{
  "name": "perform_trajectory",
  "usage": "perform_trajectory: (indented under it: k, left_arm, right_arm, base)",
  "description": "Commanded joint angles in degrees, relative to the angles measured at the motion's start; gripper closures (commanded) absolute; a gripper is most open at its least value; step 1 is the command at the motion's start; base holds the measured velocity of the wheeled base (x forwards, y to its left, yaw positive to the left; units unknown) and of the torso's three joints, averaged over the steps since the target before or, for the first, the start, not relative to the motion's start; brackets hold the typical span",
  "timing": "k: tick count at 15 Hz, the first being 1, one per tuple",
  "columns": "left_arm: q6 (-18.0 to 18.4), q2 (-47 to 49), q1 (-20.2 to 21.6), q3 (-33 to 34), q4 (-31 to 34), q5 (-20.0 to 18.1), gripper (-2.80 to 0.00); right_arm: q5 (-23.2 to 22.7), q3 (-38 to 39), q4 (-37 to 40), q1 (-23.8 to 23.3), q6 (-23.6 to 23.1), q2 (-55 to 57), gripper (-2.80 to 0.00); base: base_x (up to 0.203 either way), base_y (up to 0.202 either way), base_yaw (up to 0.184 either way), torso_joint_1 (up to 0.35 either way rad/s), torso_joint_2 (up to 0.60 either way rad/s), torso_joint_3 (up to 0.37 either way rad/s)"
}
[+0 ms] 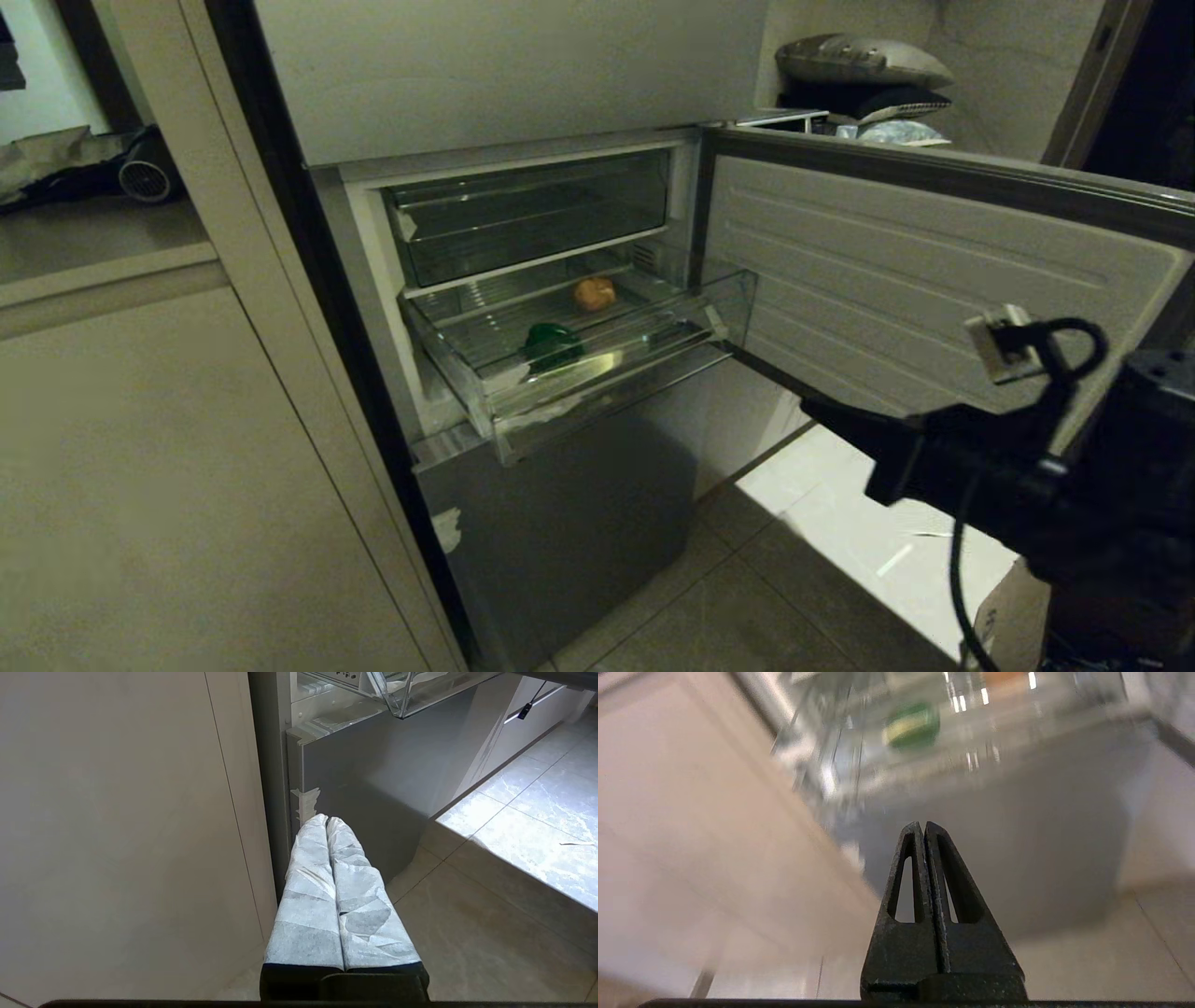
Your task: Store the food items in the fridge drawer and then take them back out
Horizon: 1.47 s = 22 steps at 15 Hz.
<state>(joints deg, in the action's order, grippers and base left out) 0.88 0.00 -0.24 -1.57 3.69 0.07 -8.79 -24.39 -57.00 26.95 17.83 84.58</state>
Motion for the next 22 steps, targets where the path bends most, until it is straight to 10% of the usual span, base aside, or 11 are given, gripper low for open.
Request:
perform_trajectory:
  k: [1, 10, 16, 22]
  left_arm:
    - [0.00, 0.09, 0.05, -0.01, 0.00, 0.01, 0.00]
    - [0.00, 0.09, -0.02, -0.01, 0.00, 0.01, 0.00]
    - [0.00, 0.09, 0.04, -0.01, 0.00, 0.01, 0.00]
    - [0.00, 0.09, -0.02, -0.01, 0.00, 0.01, 0.00]
  right_arm:
    - [1.26, 7.20, 10.12, -0.70, -0.01, -19.79, 0.00]
    - [5.76, 22.31, 43.89, -18.01, -6.55, -68.27, 0.00]
    - [7.64, 26.17, 50.46, -19.64, -21.94, -68.84, 0.00]
    - [7.96, 26.16, 52.21, -24.99, -24.42, -70.32, 0.00]
  base:
    - [0.000, 0.000, 0.000, 0.000, 0.00, 0.000]
    - [0.000, 0.000, 0.000, 0.000, 0.00, 0.000]
    - [0.000, 0.000, 0.000, 0.000, 0.00, 0.000]
    - [0.000, 0.000, 0.000, 0.000, 0.00, 0.000]
